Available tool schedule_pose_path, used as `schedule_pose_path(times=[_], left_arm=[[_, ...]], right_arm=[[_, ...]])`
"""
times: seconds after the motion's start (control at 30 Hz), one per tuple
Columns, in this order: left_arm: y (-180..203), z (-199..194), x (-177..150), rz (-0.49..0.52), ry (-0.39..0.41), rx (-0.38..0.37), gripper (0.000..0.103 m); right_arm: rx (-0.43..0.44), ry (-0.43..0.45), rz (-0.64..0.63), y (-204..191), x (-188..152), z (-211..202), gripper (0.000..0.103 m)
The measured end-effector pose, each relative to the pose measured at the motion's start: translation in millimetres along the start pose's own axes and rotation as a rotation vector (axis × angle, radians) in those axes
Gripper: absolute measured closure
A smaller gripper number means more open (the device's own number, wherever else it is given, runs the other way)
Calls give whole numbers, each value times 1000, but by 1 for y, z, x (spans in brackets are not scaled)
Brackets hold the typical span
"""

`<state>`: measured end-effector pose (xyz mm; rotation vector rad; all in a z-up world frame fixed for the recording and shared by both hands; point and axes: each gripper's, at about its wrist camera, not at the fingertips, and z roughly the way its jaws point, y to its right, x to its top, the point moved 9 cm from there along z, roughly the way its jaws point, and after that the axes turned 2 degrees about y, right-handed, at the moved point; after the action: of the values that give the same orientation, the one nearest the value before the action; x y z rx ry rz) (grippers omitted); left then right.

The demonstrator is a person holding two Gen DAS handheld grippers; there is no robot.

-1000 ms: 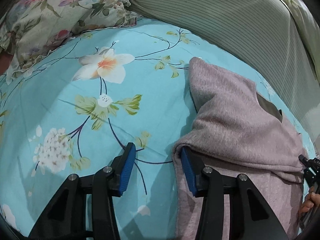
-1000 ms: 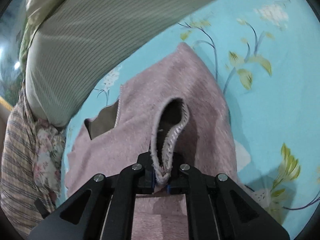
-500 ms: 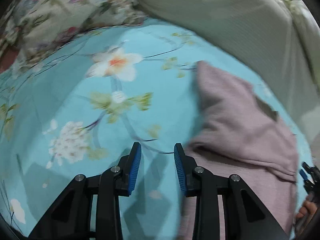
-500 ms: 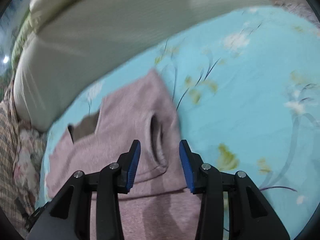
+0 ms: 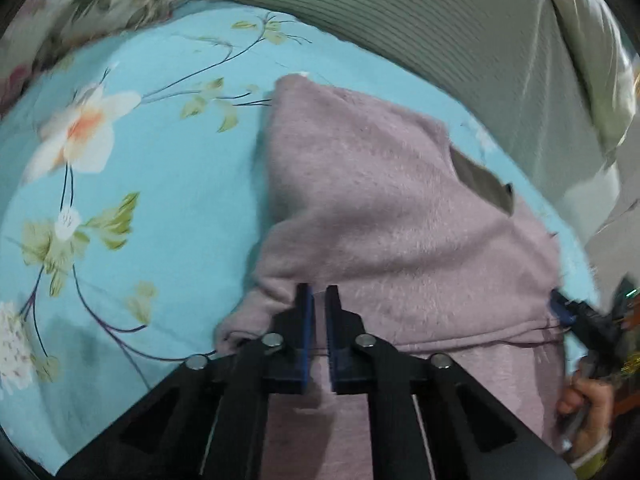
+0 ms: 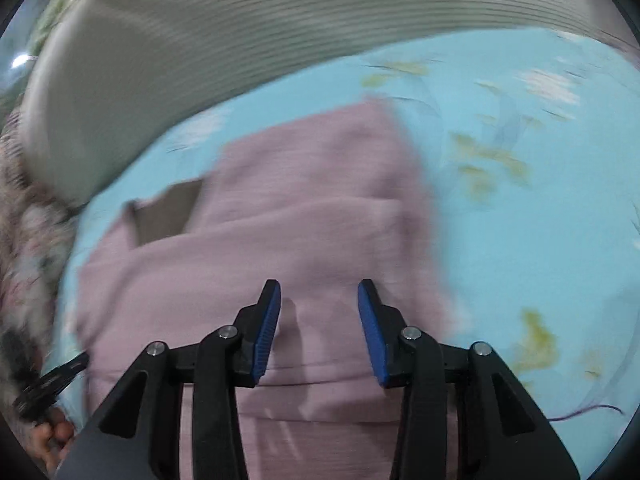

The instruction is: Fold small clothes

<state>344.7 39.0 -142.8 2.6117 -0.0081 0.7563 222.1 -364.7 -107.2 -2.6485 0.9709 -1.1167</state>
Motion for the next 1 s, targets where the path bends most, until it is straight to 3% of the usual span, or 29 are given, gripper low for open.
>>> schedule_pose_path(times=[0.1,0.2,0.27,0.33,0.37,0.6,0.77,0.8,0.87,1.0], left_arm=[[-2,-9,-5,21,-5,-1,100],[1,-26,-15,60,6,36,96],[2,-42,-24,79,22,61,83],[7,-61,-36,96,45,89,58],[6,-71,-40,102,54,96,55],[-1,-113,-95,126,22,108,54],[-11,-133,-135,129,7,112,47],[-11,-135,-141,131,-2,103,44],[-12,-139,-158,140,-25,74,39],[-7,-143,-196,177,-106,-19,36]], right_arm=[[82,5,63,9,-3,-12,63],[77,20,34,1,-8,-33,62],[114,17,21,-6,-14,-47,62],[133,13,2,-11,-22,-64,62],[138,13,-6,-13,-26,-70,62],[167,0,-41,-12,-64,-109,62],[184,9,-61,-11,-88,-135,62],[189,10,-59,-10,-93,-141,60],[196,14,-55,-4,-107,-154,43],[195,8,-85,8,-133,-172,41]])
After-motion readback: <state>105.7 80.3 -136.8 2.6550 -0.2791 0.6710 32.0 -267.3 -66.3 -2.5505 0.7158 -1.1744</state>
